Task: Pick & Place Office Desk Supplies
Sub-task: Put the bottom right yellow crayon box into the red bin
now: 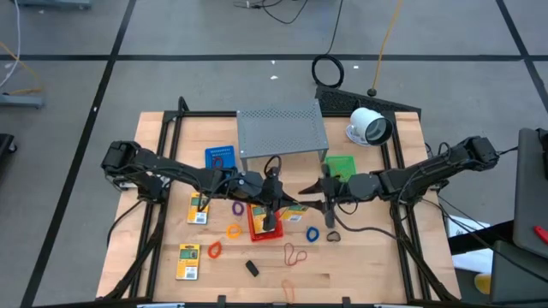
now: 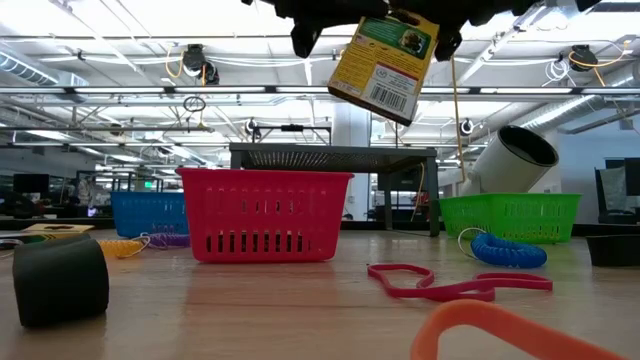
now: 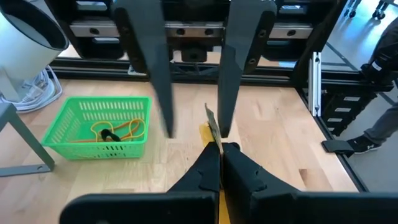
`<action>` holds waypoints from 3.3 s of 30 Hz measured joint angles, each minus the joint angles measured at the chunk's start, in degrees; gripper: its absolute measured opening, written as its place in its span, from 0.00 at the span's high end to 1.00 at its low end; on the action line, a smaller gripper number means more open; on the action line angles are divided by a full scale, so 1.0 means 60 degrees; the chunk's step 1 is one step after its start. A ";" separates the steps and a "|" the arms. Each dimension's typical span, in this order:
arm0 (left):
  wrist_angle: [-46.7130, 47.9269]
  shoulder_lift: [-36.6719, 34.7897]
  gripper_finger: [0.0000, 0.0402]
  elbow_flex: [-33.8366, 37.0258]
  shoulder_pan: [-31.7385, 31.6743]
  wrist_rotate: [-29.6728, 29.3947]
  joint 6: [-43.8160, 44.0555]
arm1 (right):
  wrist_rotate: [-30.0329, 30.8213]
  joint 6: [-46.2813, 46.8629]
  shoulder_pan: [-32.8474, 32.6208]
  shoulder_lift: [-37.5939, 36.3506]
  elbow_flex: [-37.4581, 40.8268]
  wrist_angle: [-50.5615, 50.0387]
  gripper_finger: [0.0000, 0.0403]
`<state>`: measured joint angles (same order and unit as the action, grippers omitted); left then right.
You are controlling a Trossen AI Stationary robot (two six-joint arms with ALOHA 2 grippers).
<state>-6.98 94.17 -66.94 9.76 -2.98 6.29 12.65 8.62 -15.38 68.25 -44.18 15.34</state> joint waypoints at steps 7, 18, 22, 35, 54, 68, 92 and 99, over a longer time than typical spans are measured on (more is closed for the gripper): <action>0.0791 -0.0190 0.99 0.0018 0.0001 -0.0060 -0.0093 | 0.0393 0.0270 -0.0028 -0.0001 0.0000 0.0126 0.53; 0.3104 -0.1226 0.99 0.0004 0.0261 -0.1523 0.0546 | 0.0386 0.0606 -0.0080 -0.0048 0.0000 0.0155 0.56; 0.3736 -0.1331 0.99 0.0004 0.0623 -0.1959 0.1117 | 0.0382 0.0696 -0.0080 -0.0048 0.0000 0.0085 0.58; 0.5219 -0.1416 0.99 0.0007 0.2344 -0.3351 0.2851 | 0.0379 0.0696 -0.0080 -0.0048 0.0000 -0.0029 0.59; 0.5844 -0.4457 0.99 0.0913 0.3477 -0.4397 0.3293 | 0.0379 0.0696 -0.0080 -0.0045 0.0000 0.0070 0.59; -0.2206 -0.4445 0.99 0.4744 0.2777 -0.3282 0.3076 | 0.0382 0.0623 -0.0080 -0.0045 0.0000 0.0166 0.59; -0.4352 -0.2004 1.00 0.5060 0.2730 -0.4654 0.4885 | 0.0426 -0.0187 -0.0076 -0.0043 0.0000 0.0627 0.59; -0.3471 -0.2004 0.99 0.5060 0.2834 -0.5143 0.5501 | 0.0426 -0.0382 -0.0069 -0.0042 0.0000 0.0833 0.59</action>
<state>-27.81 82.15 -36.58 26.76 -33.84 39.30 15.20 6.33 -15.79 68.00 -44.18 20.34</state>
